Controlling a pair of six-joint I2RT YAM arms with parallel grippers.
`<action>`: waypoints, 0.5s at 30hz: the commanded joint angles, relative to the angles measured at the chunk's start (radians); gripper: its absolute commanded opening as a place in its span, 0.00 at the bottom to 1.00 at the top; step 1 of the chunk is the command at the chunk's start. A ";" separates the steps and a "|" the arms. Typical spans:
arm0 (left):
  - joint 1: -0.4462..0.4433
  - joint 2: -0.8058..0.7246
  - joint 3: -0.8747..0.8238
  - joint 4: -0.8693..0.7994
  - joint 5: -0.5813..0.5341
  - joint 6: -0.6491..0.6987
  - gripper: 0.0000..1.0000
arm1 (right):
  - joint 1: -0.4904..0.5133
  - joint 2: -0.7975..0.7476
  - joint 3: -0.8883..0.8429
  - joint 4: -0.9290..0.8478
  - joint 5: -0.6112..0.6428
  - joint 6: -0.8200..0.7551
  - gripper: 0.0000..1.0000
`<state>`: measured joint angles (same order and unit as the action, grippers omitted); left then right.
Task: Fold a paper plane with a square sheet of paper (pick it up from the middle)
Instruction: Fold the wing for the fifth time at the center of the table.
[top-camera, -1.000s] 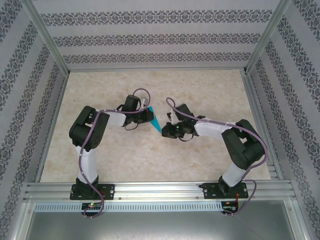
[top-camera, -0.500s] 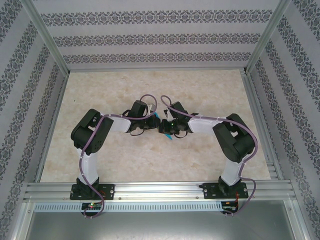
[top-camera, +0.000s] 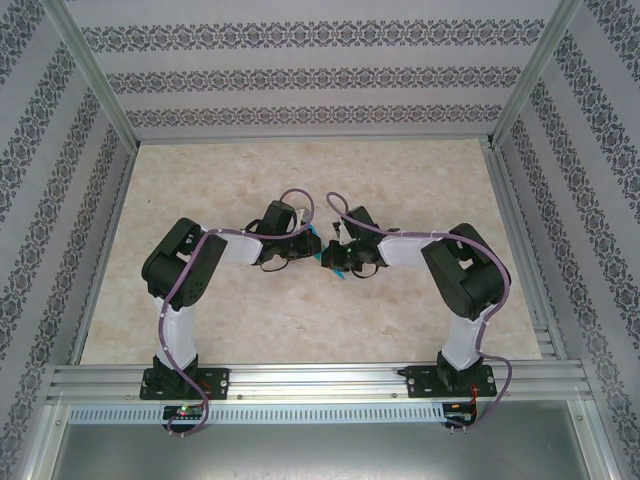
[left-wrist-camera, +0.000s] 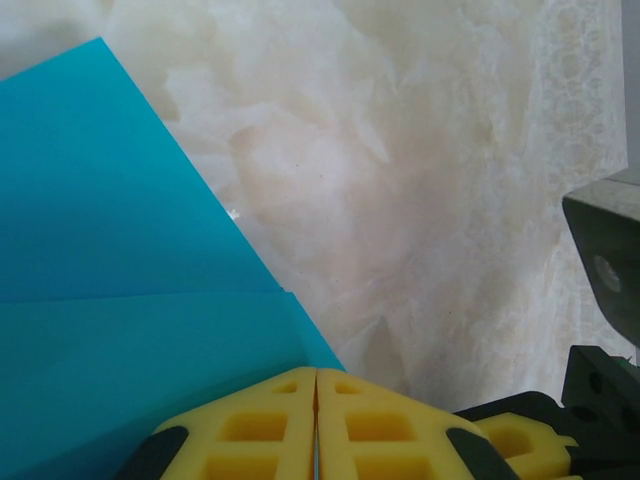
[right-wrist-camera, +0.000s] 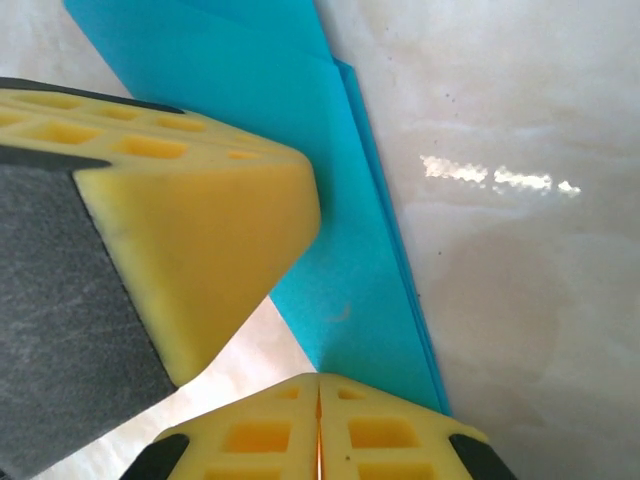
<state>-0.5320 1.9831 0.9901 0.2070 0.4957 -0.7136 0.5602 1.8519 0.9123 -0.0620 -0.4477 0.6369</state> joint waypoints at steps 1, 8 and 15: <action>-0.011 0.022 -0.014 -0.148 -0.062 0.012 0.09 | -0.022 -0.007 -0.104 -0.025 -0.013 0.011 0.08; -0.011 0.026 -0.005 -0.167 -0.072 0.027 0.09 | -0.060 -0.074 -0.262 0.045 -0.077 0.009 0.09; -0.012 0.029 0.010 -0.175 -0.068 0.028 0.09 | -0.091 -0.181 -0.331 0.026 -0.089 -0.014 0.09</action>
<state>-0.5503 1.9823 1.0092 0.1593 0.4950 -0.7124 0.4812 1.6917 0.6334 0.1242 -0.5457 0.6373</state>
